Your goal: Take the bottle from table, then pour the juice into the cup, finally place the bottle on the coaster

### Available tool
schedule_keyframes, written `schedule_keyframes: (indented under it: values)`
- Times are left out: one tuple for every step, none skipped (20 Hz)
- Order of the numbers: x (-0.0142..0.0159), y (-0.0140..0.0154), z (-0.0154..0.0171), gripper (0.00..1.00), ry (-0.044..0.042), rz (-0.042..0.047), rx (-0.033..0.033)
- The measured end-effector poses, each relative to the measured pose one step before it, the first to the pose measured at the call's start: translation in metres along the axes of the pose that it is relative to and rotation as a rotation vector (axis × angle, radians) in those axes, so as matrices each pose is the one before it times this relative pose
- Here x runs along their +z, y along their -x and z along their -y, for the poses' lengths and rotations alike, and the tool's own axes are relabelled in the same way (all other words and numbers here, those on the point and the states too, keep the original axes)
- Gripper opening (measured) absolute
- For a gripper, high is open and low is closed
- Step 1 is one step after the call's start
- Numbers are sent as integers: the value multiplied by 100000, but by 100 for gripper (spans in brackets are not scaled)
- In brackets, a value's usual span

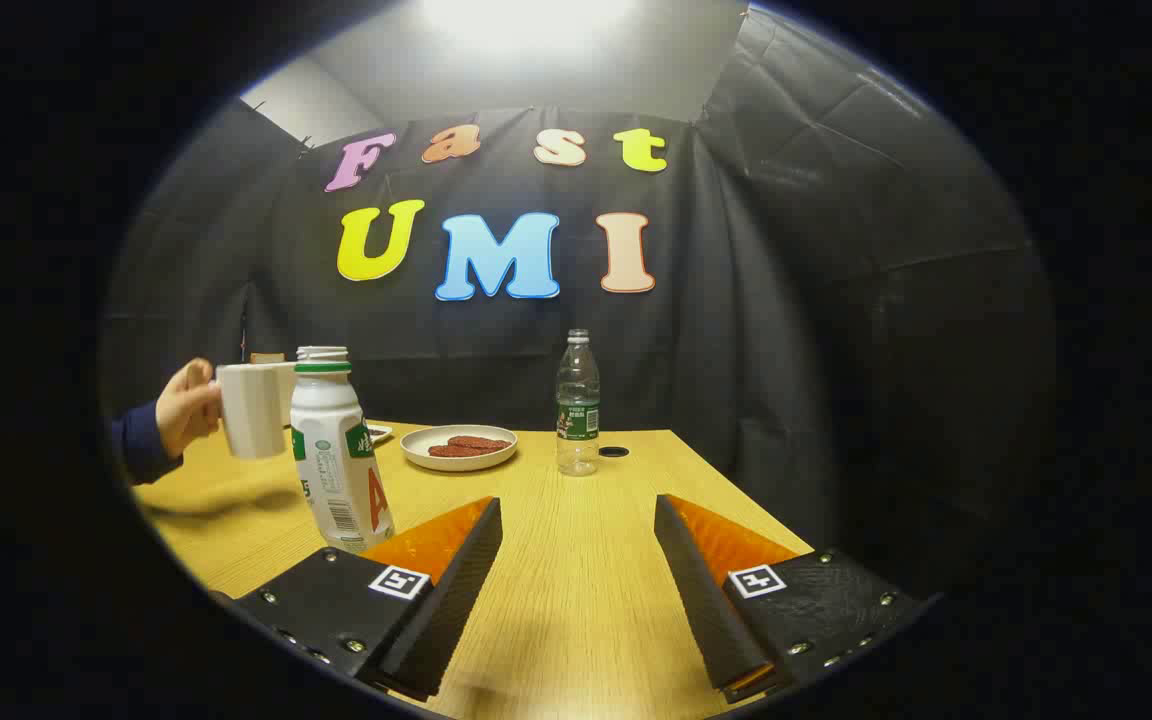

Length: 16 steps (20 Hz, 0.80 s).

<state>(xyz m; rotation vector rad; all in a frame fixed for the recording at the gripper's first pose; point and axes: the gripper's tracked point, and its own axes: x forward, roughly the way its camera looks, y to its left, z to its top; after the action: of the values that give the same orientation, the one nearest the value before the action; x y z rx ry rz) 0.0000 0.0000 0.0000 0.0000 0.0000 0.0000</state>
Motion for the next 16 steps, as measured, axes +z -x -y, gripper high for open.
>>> schedule_keyframes:
  values:
    - [59, 26, -1, 93, 0, 18, -14]
    - [-62, -24, 6, 93, 22, -12, -18]
    - [54, 4, 1, 93, -20, 2, -21]
    - [-49, 13, -15, 93, 27, 7, -12]
    - [55, -3, 16, 93, 19, -8, -3]
    - [-144, -66, -11, 93, 9, 12, 3]
    - [173, -84, 1, 93, -19, 55, 3]
    - [-94, 155, 11, 93, -17, -25, 4]
    - [73, 13, -9, 93, 24, 19, -4]
    - [-64, -41, 5, 93, 2, 1, 7]
    - [61, 2, -1, 93, 20, 4, 11]
    - [-57, 3, 1, 93, -19, -11, 9]
    - [56, 7, -7, 93, 16, 26, -2]
    - [-63, -25, 9, 93, -15, -4, 6]
    - [34, 25, -5, 93, 10, -12, 5]
    - [-25, -10, 0, 93, -36, -20, 3]
